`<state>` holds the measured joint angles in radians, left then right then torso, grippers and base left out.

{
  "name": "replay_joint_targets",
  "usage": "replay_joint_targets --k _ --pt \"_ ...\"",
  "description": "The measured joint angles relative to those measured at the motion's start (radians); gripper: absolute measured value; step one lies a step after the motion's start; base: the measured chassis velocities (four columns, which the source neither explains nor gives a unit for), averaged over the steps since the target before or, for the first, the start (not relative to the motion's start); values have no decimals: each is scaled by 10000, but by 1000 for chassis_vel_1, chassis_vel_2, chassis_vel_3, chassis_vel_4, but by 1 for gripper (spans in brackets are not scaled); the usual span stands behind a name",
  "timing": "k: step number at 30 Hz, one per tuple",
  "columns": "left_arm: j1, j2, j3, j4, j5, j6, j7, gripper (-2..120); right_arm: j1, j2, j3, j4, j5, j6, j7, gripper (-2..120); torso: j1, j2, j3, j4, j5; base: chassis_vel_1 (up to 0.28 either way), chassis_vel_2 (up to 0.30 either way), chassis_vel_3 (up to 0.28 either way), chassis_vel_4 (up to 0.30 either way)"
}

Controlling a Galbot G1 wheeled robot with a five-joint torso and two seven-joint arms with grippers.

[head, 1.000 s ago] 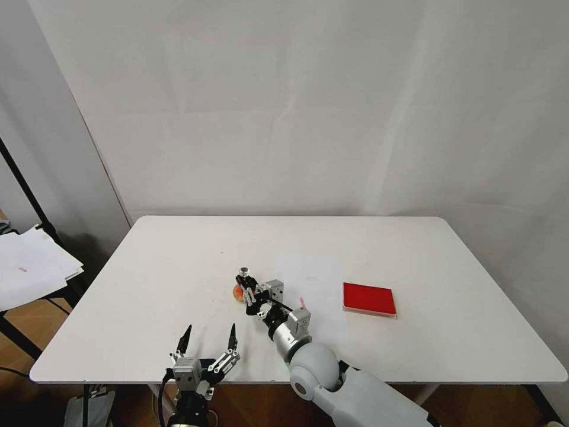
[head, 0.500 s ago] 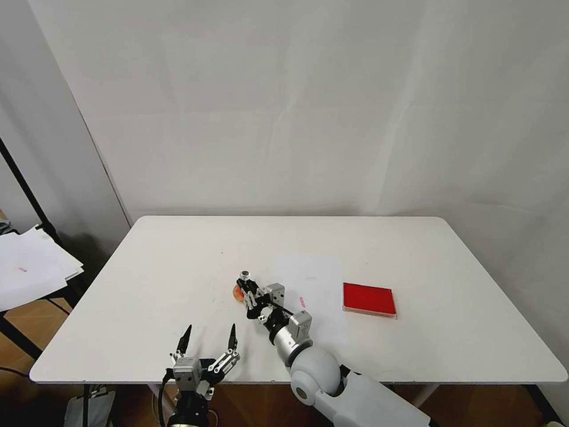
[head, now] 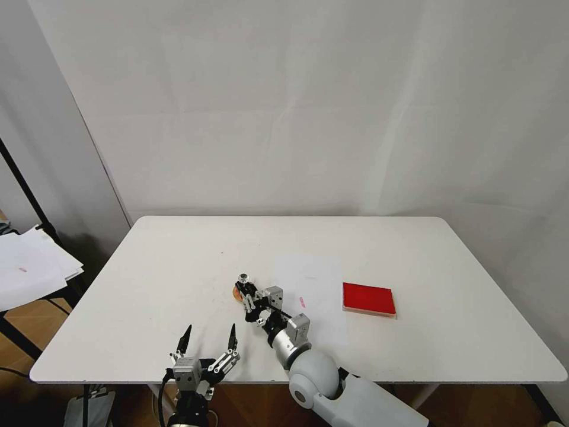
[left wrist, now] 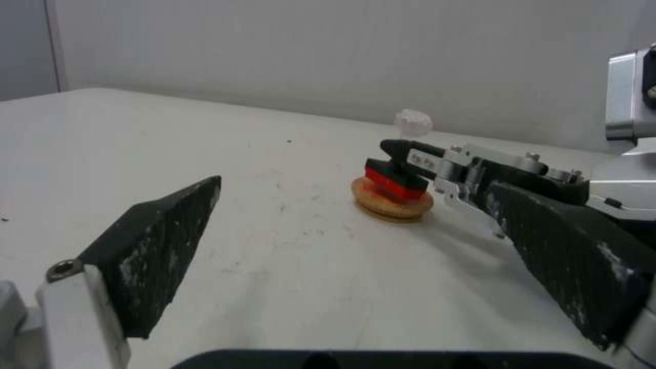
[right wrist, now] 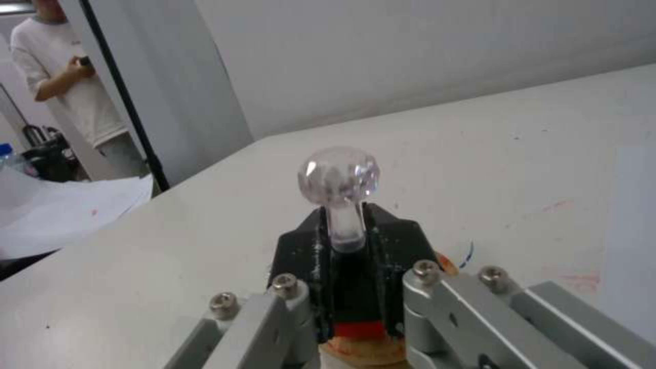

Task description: Pick up the stamp from the ink pad and place it onto another ink pad.

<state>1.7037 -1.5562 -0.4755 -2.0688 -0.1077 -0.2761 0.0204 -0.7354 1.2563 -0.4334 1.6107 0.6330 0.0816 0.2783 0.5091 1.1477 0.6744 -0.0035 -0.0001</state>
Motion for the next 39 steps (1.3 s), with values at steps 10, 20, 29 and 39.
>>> replay_joint_targets --k 10,20,29,39 --pt "0 0 0 0 0 0 0 102 110 75 -29 -23 46 -35 67 51 0 -2 1 -1 0 0 0 0 0" --pt "0 -1 0 0 0 0 0 102 159 134 -59 -40 101 -60 149 86 1 -2 1 -1 -1 0 0 0 0" --pt "0 0 0 0 0 0 0 102 -177 -923 1037 1901 268 -1053 697 100 1 -2 0 0 1 0 0 0 0" --pt "0 0 1 0 0 0 0 102 -3697 -3380 4360 4849 -381 -1098 1051 100 0 -1 -1 -5 5 0 0 0 0"
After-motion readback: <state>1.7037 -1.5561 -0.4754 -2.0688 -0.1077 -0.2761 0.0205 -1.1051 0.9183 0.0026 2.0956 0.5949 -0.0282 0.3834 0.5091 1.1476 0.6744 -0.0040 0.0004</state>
